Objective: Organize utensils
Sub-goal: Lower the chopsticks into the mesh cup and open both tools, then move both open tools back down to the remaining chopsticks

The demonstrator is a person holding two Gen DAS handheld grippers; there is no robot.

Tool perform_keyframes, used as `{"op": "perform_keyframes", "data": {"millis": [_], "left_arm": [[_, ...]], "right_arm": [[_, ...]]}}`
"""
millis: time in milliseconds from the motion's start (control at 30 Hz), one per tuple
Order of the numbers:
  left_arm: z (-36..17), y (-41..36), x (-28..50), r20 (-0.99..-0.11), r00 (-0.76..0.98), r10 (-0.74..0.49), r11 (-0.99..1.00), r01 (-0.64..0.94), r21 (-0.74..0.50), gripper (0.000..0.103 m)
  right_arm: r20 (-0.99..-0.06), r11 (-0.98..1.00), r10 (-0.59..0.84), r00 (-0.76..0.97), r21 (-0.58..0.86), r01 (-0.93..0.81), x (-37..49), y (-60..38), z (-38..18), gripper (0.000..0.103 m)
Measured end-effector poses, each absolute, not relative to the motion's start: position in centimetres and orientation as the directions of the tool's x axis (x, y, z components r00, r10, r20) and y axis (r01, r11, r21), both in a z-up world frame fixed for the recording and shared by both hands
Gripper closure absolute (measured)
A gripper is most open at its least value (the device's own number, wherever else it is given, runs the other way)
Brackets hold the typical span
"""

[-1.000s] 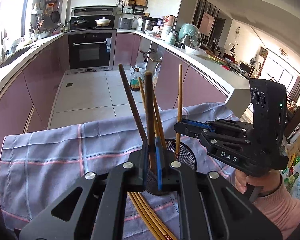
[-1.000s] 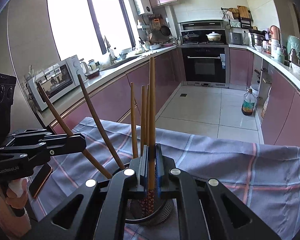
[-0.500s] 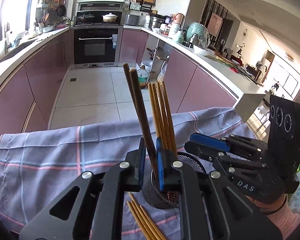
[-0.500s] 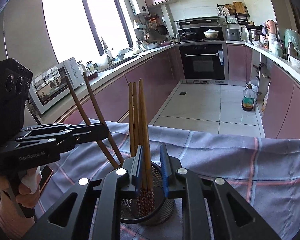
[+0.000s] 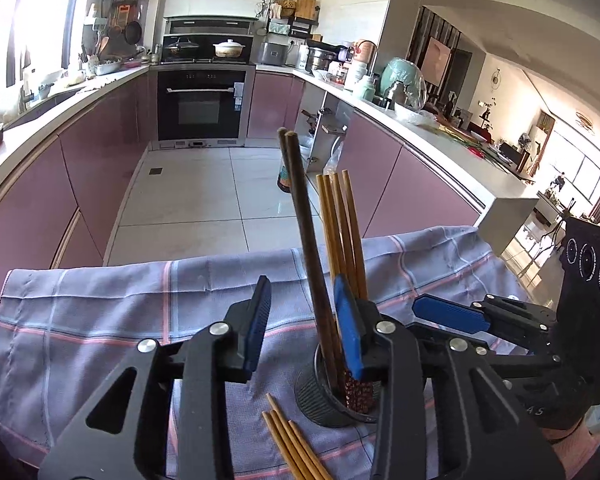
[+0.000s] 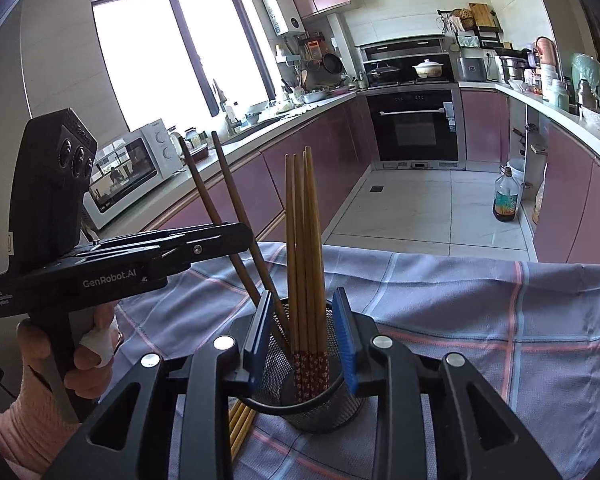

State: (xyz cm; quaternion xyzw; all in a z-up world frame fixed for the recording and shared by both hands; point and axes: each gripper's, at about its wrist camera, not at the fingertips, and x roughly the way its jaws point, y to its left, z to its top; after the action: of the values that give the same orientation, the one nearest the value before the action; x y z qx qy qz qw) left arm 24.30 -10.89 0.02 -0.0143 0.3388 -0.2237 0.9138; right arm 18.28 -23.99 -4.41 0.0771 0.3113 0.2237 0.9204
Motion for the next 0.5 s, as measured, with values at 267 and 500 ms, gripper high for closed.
{"op": "perform_keyframes", "data": {"millis": [267, 500], "left_arm": [[0.1, -7.6, 20.2, -0.570, 0.740, -0.357, 0.928, 0.349, -0.129, 0.063], [-2.2, -5.6, 16.6, -0.593, 0.728, -0.343, 0.933, 0.338, -0.124, 0.062]], "right_arm": [[-0.510, 0.858, 0.512, 0.691, 0.275, -0.433, 15.0, -23.3, -3.9, 0.067], [-0.563, 0.831, 0.545, 0.621, 0.268, -0.487, 12.8, -21.2, -6.1, 0.066]]}}
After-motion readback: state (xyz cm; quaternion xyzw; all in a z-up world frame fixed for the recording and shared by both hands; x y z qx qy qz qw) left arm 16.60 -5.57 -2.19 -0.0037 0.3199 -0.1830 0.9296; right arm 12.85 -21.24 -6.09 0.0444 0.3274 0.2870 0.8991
